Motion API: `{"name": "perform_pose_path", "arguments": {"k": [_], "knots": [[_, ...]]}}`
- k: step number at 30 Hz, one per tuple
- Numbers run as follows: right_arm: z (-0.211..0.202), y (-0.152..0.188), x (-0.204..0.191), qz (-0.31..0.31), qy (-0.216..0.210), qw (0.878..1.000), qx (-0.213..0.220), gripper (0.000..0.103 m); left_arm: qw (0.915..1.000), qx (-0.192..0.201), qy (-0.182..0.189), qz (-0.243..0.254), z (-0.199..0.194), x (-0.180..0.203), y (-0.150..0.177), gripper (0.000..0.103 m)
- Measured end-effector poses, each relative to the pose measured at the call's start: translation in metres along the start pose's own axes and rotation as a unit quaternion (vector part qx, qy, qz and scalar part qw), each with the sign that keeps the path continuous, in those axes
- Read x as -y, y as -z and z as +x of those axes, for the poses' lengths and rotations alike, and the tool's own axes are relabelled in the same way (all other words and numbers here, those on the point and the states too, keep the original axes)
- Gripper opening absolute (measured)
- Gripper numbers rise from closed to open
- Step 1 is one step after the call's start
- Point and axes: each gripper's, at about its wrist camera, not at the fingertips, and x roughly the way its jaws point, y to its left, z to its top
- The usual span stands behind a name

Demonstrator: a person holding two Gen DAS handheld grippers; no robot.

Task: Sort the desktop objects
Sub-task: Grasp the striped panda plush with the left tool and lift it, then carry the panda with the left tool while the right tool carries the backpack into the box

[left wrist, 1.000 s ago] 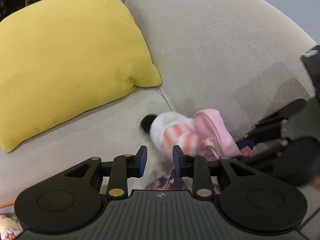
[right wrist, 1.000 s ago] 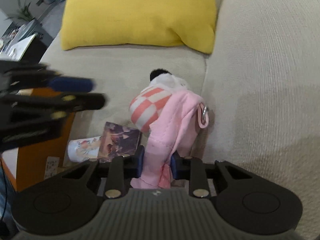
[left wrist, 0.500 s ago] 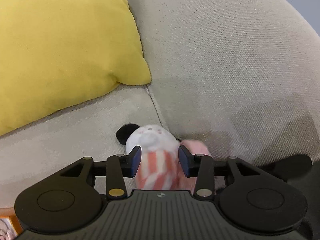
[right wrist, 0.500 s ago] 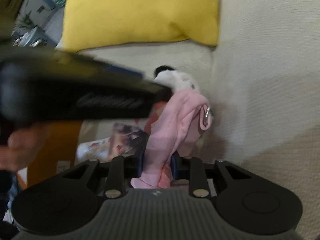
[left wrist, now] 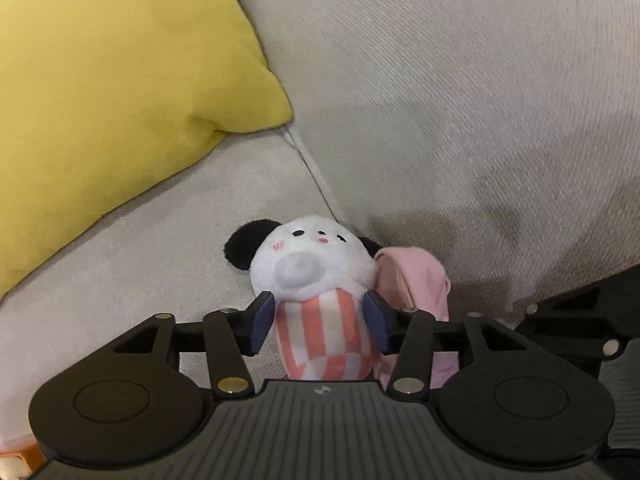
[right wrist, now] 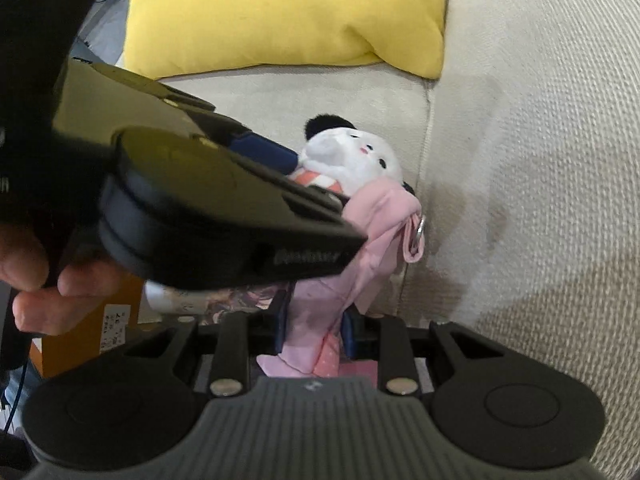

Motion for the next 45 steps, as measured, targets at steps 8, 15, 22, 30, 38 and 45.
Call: {"name": "perform_pose_path", "arguments": {"k": [8, 15, 22, 30, 38, 45], "knots": [[0.004, -0.005, 0.002, 0.006, 0.015, 1.000, -0.005, 0.027, 1.0000, -0.007, 0.004, 0.003, 0.007, 0.002, 0.004, 0.063], [0.006, -0.003, 0.000, 0.003, 0.017, 1.000, -0.002, 0.027, 0.9996, 0.021, 0.020, -0.002, 0.004, -0.009, 0.019, 0.058], [0.004, -0.006, 0.001, 0.002, 0.021, 1.000, 0.015, 0.028, 0.9977, 0.064, 0.007, -0.021, -0.018, -0.020, 0.030, 0.050], [-0.008, -0.009, -0.006, -0.002, 0.017, 0.998, 0.055, 0.027, 0.9902, 0.134, -0.024, -0.031, -0.075, -0.030, 0.049, 0.049], [-0.023, -0.004, -0.032, -0.033, 0.022, 0.996, 0.081, 0.027, 0.9791, 0.188, -0.049, -0.060, -0.139, -0.052, 0.081, 0.050], [-0.051, 0.003, -0.056, -0.051, 0.026, 0.990, 0.132, 0.027, 0.9684, 0.235, -0.048, -0.068, -0.200, -0.066, 0.126, 0.050]]}}
